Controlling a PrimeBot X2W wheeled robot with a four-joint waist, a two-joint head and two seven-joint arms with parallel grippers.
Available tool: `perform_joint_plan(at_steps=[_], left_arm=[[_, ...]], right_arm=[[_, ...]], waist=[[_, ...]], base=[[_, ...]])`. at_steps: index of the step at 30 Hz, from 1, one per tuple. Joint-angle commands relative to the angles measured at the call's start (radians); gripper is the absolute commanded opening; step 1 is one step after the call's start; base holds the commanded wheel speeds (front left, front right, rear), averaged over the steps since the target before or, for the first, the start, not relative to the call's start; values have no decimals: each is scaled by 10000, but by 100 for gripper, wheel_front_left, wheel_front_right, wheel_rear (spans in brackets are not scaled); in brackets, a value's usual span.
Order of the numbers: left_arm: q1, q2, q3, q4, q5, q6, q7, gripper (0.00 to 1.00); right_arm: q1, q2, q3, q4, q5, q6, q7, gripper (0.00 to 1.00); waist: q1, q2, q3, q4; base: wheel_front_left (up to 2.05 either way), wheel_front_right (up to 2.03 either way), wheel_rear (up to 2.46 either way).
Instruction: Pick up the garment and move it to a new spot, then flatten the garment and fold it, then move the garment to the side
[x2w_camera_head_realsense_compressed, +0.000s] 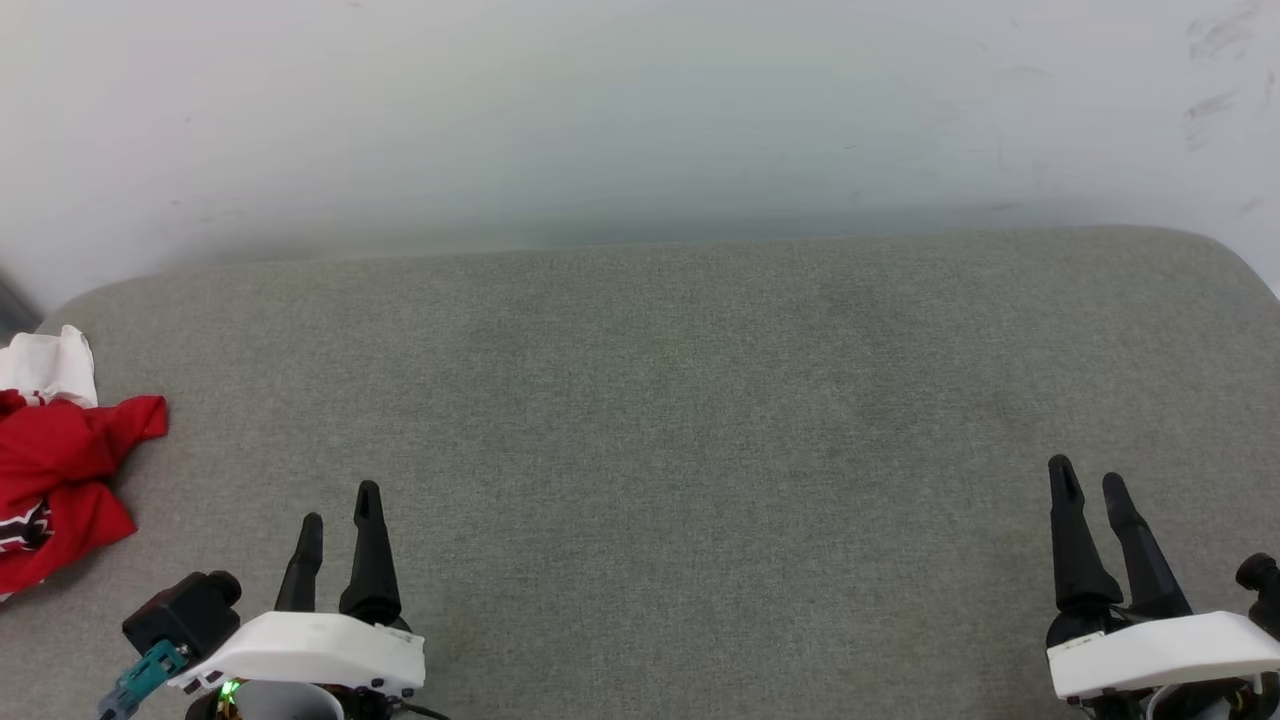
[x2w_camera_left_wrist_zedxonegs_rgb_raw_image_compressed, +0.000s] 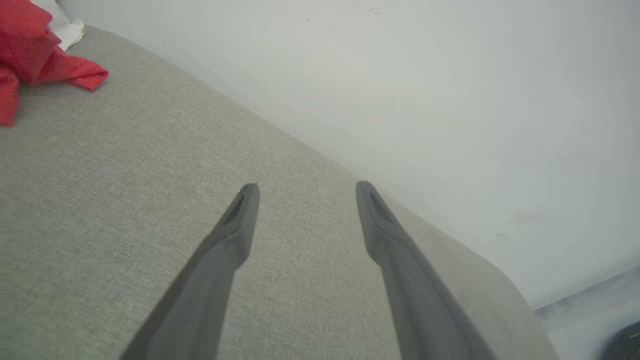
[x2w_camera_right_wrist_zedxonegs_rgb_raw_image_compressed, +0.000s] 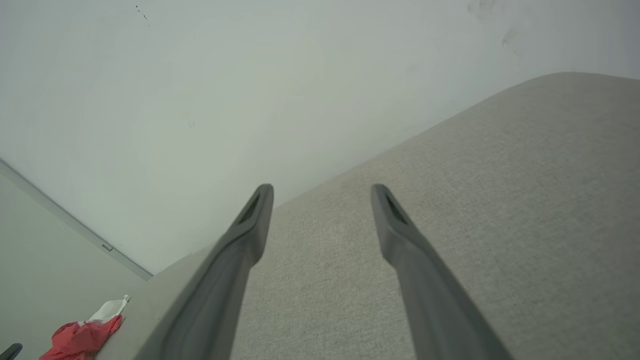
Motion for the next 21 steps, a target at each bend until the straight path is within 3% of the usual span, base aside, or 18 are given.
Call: perform_joint_plan(at_steps=[1,21], left_arm=[[-37,28,-43,-139,257,52,-92,100],[287,108,-410,-297,2432,-95,-631,100]], right_arm=[[-12,-13,12,-201,-281,2,-89,100],[366,-11,184,-625,-2464,1,-630,100]], waist=[[-1,0,2,0],[-1,0,26,10]], base=[[0,0,0],[0,0,0]])
